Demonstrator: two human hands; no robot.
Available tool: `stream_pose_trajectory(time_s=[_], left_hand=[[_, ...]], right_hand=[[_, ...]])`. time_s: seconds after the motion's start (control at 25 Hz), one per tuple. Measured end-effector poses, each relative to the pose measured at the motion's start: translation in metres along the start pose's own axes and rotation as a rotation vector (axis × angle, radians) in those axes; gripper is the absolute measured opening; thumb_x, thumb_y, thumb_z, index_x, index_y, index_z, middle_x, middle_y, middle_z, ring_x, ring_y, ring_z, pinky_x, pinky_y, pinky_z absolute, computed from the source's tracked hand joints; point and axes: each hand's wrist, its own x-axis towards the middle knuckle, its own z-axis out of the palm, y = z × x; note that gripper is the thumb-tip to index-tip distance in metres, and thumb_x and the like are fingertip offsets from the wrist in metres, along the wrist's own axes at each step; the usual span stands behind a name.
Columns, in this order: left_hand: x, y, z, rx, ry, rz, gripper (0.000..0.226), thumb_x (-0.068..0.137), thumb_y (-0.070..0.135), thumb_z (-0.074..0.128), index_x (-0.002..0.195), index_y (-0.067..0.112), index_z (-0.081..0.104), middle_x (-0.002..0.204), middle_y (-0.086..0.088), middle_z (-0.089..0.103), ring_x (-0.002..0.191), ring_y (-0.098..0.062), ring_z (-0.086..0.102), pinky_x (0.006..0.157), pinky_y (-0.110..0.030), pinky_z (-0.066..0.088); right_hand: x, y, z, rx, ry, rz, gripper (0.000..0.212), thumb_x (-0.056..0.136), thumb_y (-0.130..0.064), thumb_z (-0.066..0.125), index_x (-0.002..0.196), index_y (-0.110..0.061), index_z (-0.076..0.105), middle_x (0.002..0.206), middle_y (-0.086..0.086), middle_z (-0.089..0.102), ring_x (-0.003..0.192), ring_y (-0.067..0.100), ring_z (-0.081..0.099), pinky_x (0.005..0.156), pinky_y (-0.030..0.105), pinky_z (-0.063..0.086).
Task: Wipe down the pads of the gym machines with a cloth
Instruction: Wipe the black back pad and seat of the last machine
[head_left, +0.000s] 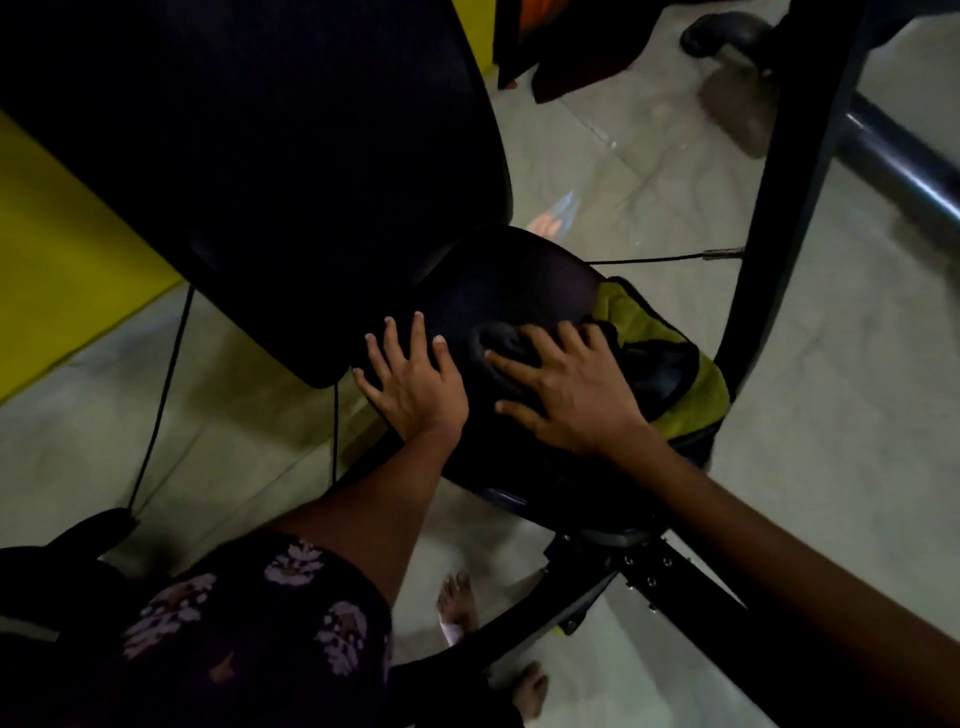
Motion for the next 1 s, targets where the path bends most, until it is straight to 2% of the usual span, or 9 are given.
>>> stream_pose_trajectory(time_s=[0.16,0.24,0.32,0.48,0.56,0.6,0.68,0.84,1.0], left_hand=[[0.000,0.001,-0.005,0.015,-0.025,0.004,0.045,0.101,0.041,0.031,0.144,0.031,0.034,0.156,0.000,0.022,0.146,-0.022,0.009,0.114,-0.050,0.002],[-0.002,0.001,-0.007,0.010,-0.054,0.019,0.046,0.101,0.041,0.029,0.146,0.031,0.031,0.157,0.000,0.019,0.146,-0.022,0.007,0.114,-0.050,0.001],[0.000,0.000,-0.010,0.006,-0.084,0.028,0.047,0.102,0.041,0.028,0.147,0.030,0.029,0.158,0.000,0.017,0.146,-0.022,0.005,0.114,-0.051,0.000],[-0.002,0.001,-0.018,0.034,-0.160,0.059,0.048,0.102,0.040,0.024,0.149,0.027,0.023,0.159,-0.002,0.010,0.146,-0.024,0.001,0.115,-0.052,-0.001],[0.002,0.002,-0.024,0.041,-0.233,0.084,0.049,0.103,0.038,0.023,0.150,0.024,0.020,0.159,-0.004,0.006,0.146,-0.026,-0.002,0.115,-0.053,-0.002],[0.004,0.003,-0.028,0.041,-0.271,0.082,0.049,0.103,0.036,0.024,0.150,0.022,0.019,0.159,-0.005,0.004,0.146,-0.027,-0.004,0.115,-0.054,-0.003],[0.003,0.011,-0.032,0.059,-0.286,0.055,0.048,0.103,0.031,0.028,0.149,0.018,0.022,0.159,-0.009,0.002,0.146,-0.029,-0.004,0.116,-0.053,-0.003],[-0.040,0.055,-0.012,0.091,-0.128,0.155,0.050,0.098,0.031,0.042,0.144,0.017,0.030,0.159,-0.008,0.002,0.146,-0.027,-0.001,0.114,-0.052,-0.003],[-0.078,0.090,0.011,0.088,-0.204,0.198,0.060,0.097,0.048,0.036,0.150,0.027,0.018,0.160,-0.001,0.002,0.146,-0.023,-0.005,0.108,-0.063,-0.008]], right_hand=[[-0.090,0.002,0.000,0.008,0.065,-0.244,0.051,0.087,-0.053,0.040,0.132,-0.031,0.049,0.129,0.011,0.052,0.102,0.032,0.046,0.084,0.042,0.030],[-0.122,0.022,0.006,0.000,0.127,-0.256,0.052,0.087,-0.051,0.041,0.134,-0.031,0.046,0.131,0.013,0.050,0.102,0.031,0.043,0.082,0.042,0.030],[-0.137,0.045,0.021,0.042,0.196,-0.052,0.051,0.087,-0.050,0.043,0.136,-0.034,0.042,0.129,0.014,0.047,0.099,0.032,0.044,0.078,0.041,0.032],[-0.143,0.025,0.042,0.538,0.516,0.843,0.048,0.089,-0.049,0.049,0.131,-0.028,0.055,0.118,0.019,0.053,0.101,0.036,0.054,0.084,0.042,0.042],[-0.136,-0.012,0.045,0.674,0.645,1.220,0.052,0.088,-0.051,0.044,0.131,-0.025,0.055,0.122,0.018,0.052,0.108,0.033,0.052,0.090,0.039,0.038],[-0.132,-0.034,0.044,0.690,0.672,1.349,0.053,0.088,-0.051,0.042,0.132,-0.024,0.055,0.124,0.018,0.052,0.110,0.033,0.051,0.091,0.038,0.035],[-0.125,-0.083,0.042,0.691,0.692,1.488,0.052,0.090,-0.049,0.043,0.133,-0.021,0.053,0.128,0.020,0.050,0.111,0.035,0.048,0.092,0.038,0.031],[-0.109,-0.152,0.043,0.787,0.612,1.534,0.052,0.096,-0.051,0.032,0.139,-0.022,0.037,0.134,0.025,0.041,0.115,0.032,0.037,0.093,0.037,0.027],[-0.118,-0.112,0.044,0.862,0.757,1.571,0.053,0.092,-0.051,0.038,0.134,-0.022,0.051,0.131,0.021,0.049,0.115,0.036,0.045,0.095,0.043,0.032]])
